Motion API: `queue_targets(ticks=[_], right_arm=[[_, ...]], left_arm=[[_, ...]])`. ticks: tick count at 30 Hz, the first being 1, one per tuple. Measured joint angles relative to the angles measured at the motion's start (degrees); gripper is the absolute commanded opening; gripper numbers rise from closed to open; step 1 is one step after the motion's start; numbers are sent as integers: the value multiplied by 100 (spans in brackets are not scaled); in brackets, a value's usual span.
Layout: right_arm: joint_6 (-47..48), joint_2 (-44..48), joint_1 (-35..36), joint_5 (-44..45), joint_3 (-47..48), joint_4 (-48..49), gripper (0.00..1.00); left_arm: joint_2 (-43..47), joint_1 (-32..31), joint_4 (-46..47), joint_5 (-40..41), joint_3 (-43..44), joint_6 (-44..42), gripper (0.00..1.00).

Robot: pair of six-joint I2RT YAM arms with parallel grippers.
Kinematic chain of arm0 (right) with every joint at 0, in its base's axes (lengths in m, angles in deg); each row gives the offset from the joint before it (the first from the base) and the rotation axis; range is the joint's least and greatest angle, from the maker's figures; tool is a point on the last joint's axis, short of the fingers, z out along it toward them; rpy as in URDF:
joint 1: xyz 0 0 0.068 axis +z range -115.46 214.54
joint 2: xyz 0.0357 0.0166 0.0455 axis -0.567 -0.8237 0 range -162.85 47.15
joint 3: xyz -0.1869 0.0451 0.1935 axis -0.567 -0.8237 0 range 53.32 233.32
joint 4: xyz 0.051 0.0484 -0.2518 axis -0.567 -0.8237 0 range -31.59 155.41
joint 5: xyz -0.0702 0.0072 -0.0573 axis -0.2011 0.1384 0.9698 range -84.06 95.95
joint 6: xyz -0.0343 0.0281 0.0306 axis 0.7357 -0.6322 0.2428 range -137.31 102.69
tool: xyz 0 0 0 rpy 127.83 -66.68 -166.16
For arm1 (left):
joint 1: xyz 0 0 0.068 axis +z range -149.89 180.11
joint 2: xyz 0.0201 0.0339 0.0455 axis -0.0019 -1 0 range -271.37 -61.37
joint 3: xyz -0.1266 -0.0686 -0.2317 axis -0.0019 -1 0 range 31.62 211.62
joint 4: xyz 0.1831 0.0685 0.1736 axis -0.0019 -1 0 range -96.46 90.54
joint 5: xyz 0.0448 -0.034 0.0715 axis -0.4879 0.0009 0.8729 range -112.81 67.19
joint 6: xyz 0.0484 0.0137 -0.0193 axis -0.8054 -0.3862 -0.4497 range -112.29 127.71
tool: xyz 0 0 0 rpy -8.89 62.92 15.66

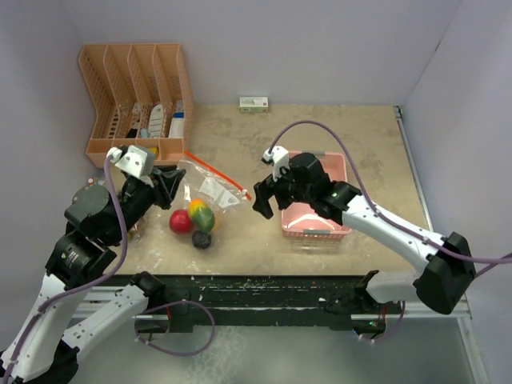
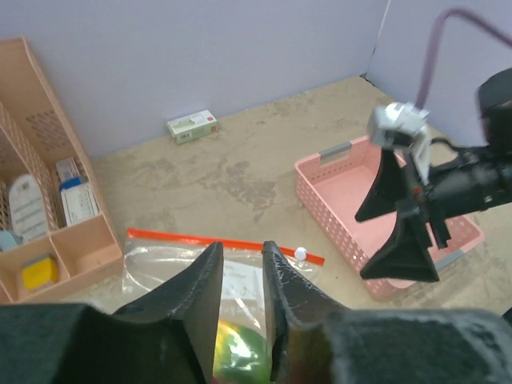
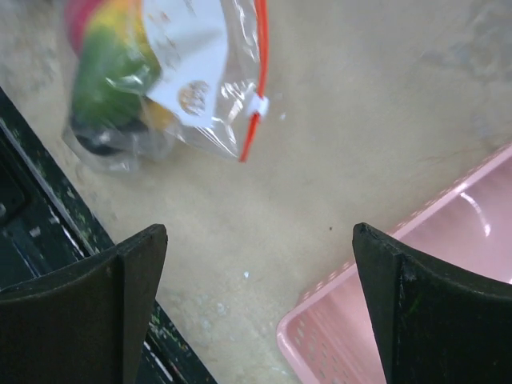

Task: Place the food in the zip-top bag and seal the zipper
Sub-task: Place the zipper food storage bag at the center of the board.

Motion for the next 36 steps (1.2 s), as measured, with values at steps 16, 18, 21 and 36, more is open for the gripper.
queue_targets(ticks=[16, 18, 21, 36], right_arm=[[-911, 422, -2, 1246, 848, -417, 99], [-977, 422, -2, 1255, 848, -452, 99], [-1058, 422, -2, 1287, 848, -498, 100], [-1300, 422, -2, 1744, 848, -544, 99]], left_arm=[[-479, 0, -28, 42, -258, 348, 99], [-514, 0, -33, 13, -275, 354, 99], [-590, 0, -33, -68, -284, 400, 99], [-697, 0, -59, -162, -457, 501, 99]])
